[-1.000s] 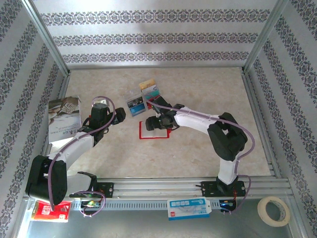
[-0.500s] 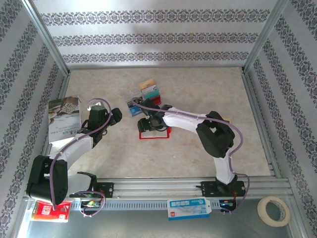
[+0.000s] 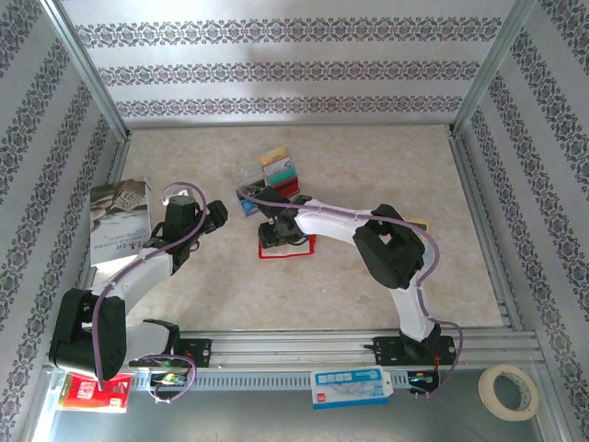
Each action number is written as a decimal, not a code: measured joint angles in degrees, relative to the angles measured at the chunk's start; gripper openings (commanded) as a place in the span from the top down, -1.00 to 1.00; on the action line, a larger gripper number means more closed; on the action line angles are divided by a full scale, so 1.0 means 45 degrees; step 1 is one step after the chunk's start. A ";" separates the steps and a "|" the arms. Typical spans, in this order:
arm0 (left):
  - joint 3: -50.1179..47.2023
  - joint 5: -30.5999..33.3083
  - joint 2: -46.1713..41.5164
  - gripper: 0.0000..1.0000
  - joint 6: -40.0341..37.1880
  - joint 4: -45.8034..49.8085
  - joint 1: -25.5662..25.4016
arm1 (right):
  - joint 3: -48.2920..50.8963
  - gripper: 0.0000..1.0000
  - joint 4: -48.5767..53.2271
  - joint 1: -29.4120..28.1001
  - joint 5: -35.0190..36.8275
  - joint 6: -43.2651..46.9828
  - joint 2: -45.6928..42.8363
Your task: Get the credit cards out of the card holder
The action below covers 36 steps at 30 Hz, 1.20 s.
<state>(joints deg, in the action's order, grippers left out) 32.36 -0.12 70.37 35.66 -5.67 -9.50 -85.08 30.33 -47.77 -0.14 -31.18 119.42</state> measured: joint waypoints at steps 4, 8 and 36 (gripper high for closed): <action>0.0000 -0.0019 0.0005 -0.89 -0.0005 0.0000 0.0058 | 0.0238 0.16 -0.0141 0.0034 0.0189 -0.0029 -0.0058; 0.0000 -0.0112 0.0010 -0.89 0.0000 0.0000 0.0068 | 0.0374 0.28 -0.0223 0.0092 0.0257 -0.0087 -0.0121; 0.0641 -0.5940 0.1569 0.25 0.1030 0.0821 -0.1180 | 0.1413 0.62 -0.1287 0.0515 -0.0291 -0.0486 -0.0656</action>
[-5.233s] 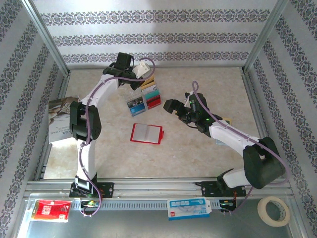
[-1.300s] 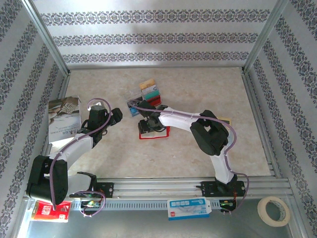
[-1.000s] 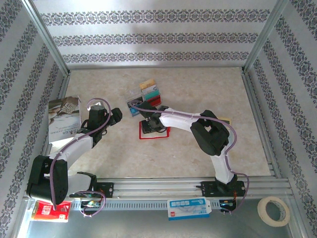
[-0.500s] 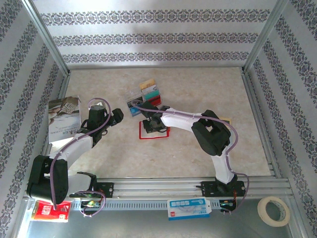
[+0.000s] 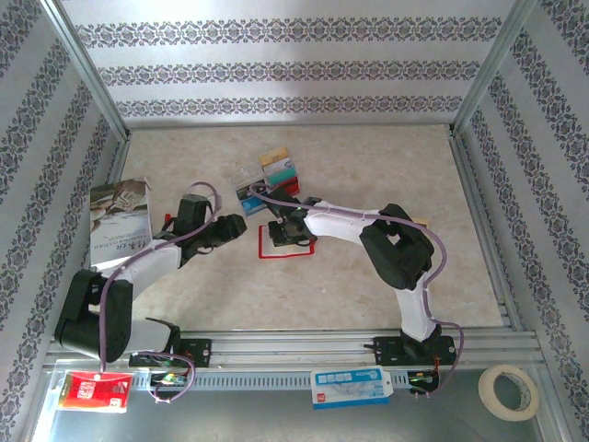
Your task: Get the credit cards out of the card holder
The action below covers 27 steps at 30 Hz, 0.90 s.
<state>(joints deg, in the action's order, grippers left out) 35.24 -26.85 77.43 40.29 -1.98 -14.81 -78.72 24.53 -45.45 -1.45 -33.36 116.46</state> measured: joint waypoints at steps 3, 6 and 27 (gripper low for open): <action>0.0068 0.0000 0.0447 0.34 0.0282 0.0151 -0.0918 | 0.0112 0.61 -0.0146 0.0083 -0.0185 -0.0175 -0.0044; 0.0165 0.0311 0.0733 0.42 0.0602 0.0311 -0.1617 | 0.0160 0.61 -0.0204 0.0160 -0.0321 -0.0267 -0.0063; 0.0175 0.0345 0.2701 0.57 0.2482 -0.1200 -0.2283 | 0.0442 0.60 -0.0568 0.0248 -0.0661 -0.0554 -0.0175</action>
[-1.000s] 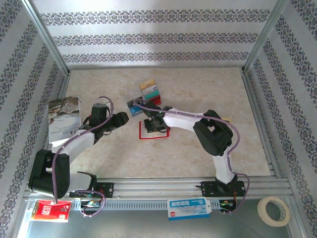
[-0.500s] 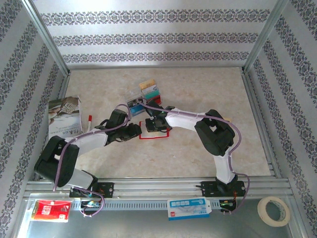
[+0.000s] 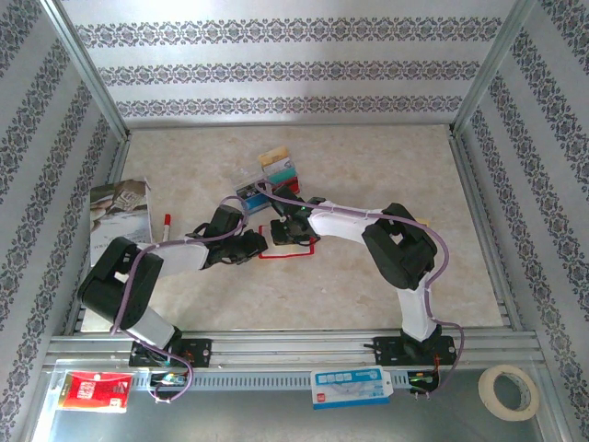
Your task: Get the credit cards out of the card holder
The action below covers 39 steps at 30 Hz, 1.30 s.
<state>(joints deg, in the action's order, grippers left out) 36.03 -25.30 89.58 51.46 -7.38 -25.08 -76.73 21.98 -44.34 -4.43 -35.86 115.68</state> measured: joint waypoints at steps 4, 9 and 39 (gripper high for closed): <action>0.0039 -0.0092 0.0223 0.64 0.0005 -0.0146 0.0000 | 0.0073 0.60 -0.0107 0.0000 -0.0005 0.0000 -0.0029; 0.0049 -0.0087 0.0325 0.68 0.0005 -0.0146 0.0000 | 0.0083 0.60 -0.0126 0.0000 -0.0010 0.0000 -0.0034; 0.0670 -0.0661 0.0753 0.66 -0.0277 -0.0155 -0.0180 | 0.0743 0.60 -0.0937 0.0316 -0.0714 -0.0447 -0.0345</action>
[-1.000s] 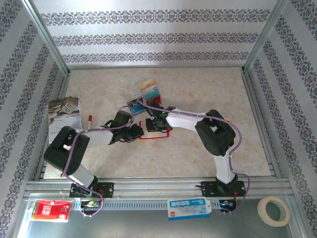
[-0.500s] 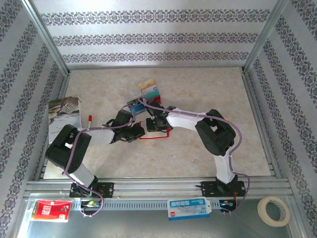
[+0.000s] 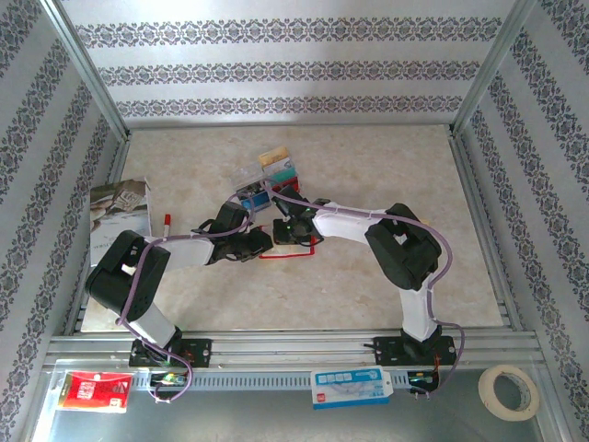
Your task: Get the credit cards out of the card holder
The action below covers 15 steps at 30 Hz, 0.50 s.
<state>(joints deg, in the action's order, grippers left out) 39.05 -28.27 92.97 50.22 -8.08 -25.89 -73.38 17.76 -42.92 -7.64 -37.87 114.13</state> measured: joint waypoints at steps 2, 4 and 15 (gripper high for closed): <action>0.0000 -0.0005 0.0034 0.66 0.0000 -0.0010 0.0000 | 0.0233 0.59 -0.0262 0.0102 -0.0301 -0.0185 -0.0136; 0.0000 -0.0010 0.0078 0.66 0.0000 -0.0019 0.0000 | 0.0457 0.58 -0.0491 0.0243 -0.0588 -0.0325 -0.0291; 0.1098 -0.1107 0.0559 0.65 0.0146 -0.0481 -0.0160 | 0.2395 0.47 -0.1996 0.0996 -0.1083 -0.1520 -0.3774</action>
<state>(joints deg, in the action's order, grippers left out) 43.99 -33.26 95.48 50.87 -10.24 -26.61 -62.61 8.78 -38.44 -12.51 -44.71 97.14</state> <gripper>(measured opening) 0.170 0.257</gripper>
